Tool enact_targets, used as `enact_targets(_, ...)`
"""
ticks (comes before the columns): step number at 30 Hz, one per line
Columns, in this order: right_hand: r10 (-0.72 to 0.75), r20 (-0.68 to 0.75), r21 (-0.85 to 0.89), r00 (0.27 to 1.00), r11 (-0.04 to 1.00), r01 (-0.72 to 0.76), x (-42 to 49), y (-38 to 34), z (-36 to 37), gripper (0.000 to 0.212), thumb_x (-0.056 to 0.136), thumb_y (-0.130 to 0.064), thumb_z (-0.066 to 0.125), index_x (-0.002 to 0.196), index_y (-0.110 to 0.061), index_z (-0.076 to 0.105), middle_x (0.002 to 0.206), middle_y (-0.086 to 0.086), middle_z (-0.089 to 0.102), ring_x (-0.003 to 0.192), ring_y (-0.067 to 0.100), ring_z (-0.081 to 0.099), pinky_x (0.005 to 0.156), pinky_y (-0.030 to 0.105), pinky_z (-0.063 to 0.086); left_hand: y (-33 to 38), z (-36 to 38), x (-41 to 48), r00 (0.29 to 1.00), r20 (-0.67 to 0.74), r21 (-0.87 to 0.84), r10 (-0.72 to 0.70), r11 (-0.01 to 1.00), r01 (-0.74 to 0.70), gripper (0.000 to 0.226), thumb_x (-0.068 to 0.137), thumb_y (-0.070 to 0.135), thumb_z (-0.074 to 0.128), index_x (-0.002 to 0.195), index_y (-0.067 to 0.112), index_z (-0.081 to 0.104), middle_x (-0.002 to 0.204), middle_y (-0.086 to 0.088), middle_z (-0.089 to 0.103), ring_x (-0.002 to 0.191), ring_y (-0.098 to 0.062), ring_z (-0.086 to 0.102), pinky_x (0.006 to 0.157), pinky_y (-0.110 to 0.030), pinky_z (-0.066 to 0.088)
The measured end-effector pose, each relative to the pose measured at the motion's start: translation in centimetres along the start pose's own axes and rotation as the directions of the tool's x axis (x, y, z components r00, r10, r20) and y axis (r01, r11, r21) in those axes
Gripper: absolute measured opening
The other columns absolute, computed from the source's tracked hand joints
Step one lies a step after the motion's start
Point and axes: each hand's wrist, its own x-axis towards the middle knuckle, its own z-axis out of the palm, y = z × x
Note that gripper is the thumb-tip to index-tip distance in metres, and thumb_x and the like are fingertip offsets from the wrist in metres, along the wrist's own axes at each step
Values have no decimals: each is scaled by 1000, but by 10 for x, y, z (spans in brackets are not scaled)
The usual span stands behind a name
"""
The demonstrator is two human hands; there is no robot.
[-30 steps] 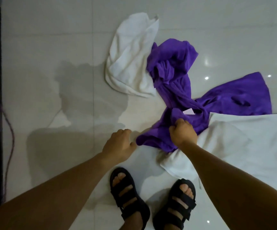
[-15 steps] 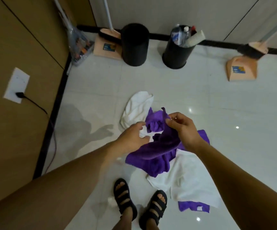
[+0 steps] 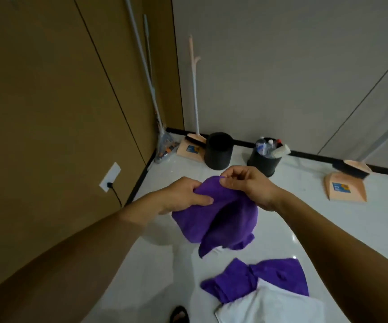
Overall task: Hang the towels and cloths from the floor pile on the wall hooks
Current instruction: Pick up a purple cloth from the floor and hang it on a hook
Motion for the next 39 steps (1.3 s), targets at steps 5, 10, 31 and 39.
enact_targets(5, 163, 138, -824, 977, 566, 22, -4, -53, 9, 49, 62, -58, 81, 96, -34, 57, 90, -15, 60, 82, 8, 58, 69, 23, 45, 54, -26, -67, 991, -128, 287, -43, 955, 78, 21, 77, 46, 74, 75, 26, 69, 72, 9, 71, 68, -9, 68, 55, -19, 48)
enact_targets(10, -34, 44, -720, 998, 691, 55, -12, -110, 27, 17, 82, -34, 71, 91, -19, 72, 86, 0, 73, 72, 13, 69, 59, 18, 47, 96, -64, -147, 945, -326, -17, -1, 1000, -5, 10, 86, 28, 69, 85, 18, 68, 74, 2, 74, 65, -12, 70, 52, -20, 51)
enact_targets(31, -353, 159, 318, 922, 902, 291, -54, -266, 288, 25, 90, -10, 64, 67, -10, 73, 64, 2, 72, 62, 15, 69, 53, 22, 55, 21, -40, -335, 844, -537, -412, -20, 879, -241, 42, 70, 22, 78, 110, 19, 65, 109, -3, 71, 101, -21, 65, 95, -40, 46)
enact_targets(39, -88, 391, -76, 916, 989, 127, -56, -205, 327, 74, 76, -77, 50, 118, -17, 64, 118, 13, 67, 109, 34, 62, 98, 49, 48, 20, -95, -383, 640, -751, -591, -159, 596, -544, 30, 88, 30, 61, 106, 7, 67, 108, -19, 69, 89, -30, 65, 89, -42, 53)
